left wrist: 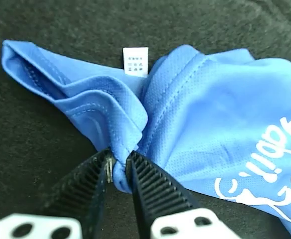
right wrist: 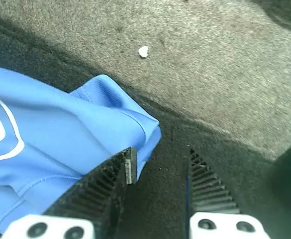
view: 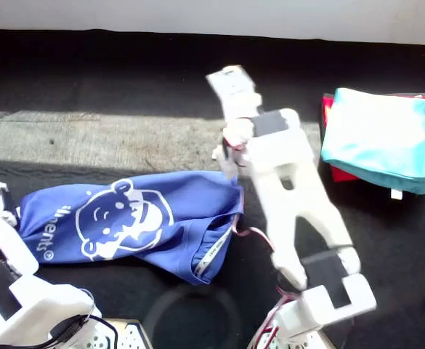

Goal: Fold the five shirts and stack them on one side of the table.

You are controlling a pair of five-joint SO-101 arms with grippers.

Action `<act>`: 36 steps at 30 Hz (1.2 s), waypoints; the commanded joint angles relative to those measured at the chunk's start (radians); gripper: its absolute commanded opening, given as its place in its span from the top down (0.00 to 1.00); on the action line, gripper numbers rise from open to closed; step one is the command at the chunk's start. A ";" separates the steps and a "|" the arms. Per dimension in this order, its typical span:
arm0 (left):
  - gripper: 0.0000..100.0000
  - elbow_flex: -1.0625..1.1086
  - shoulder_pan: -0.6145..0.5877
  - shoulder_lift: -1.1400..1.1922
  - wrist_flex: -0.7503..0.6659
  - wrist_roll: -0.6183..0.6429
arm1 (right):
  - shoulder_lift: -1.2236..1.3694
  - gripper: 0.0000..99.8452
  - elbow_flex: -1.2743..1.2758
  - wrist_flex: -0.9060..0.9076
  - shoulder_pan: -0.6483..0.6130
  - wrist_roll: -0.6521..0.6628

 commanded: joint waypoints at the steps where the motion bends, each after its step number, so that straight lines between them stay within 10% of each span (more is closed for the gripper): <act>1: 0.99 -0.001 -0.061 -0.007 -0.009 -0.072 | 0.150 0.74 -0.108 0.004 -0.047 -0.054; 11: 0.84 -0.004 -0.162 -0.007 -0.009 -0.180 | 0.438 0.73 -0.219 0.010 -0.081 -0.055; 22: 0.80 -0.163 -0.122 -0.018 0.098 -0.178 | 0.463 1.00 -0.248 0.044 -0.077 -0.054; 36: 0.80 -0.435 0.249 -0.005 0.224 0.107 | 0.466 0.99 -1.089 0.418 0.193 0.176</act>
